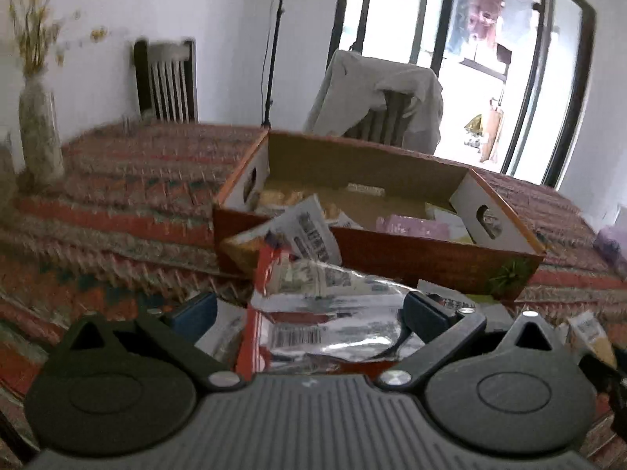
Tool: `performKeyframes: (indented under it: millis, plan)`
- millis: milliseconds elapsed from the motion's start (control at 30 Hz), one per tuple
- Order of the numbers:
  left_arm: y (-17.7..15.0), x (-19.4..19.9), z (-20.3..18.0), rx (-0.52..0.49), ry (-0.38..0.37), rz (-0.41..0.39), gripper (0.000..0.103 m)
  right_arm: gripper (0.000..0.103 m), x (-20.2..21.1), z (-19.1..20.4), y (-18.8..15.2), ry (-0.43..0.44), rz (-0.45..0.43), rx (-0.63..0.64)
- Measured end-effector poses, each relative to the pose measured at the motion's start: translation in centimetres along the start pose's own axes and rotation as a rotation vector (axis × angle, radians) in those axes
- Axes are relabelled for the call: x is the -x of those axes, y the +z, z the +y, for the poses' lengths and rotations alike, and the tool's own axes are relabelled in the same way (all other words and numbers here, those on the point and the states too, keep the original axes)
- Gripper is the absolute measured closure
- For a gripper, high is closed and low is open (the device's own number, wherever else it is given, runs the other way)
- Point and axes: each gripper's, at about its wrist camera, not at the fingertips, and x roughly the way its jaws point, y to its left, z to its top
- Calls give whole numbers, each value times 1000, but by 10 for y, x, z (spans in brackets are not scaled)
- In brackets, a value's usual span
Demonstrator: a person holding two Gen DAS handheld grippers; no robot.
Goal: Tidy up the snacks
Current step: 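Grasp a red-and-silver packet with left tool while right holds oat-crisp packet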
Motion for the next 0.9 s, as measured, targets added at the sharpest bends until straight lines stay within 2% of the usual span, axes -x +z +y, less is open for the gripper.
performKeyframes:
  millis: [267,333,467,600,767,900]
  plan:
    - [-8,-14,10,106,-75,52,0,63,-1,-2,-2,13,6,-8]
    - [-9,-14,11,124,-109,64,4,63,0,-2,-3,14,6,-9]
    - [-11,-11,15,162,-185,70,30,63,2,-2,-4,13,8,-11]
    - [-11,-3,15,173,-198,45,51,63,7,1,-4,15,7,-7]
    - [-7,11,19,189,-237,-6,71,63,11,4,-3,16,2,1]
    - [-3,31,15,146,-246,-80,80,63,14,7,-2,17,-4,8]
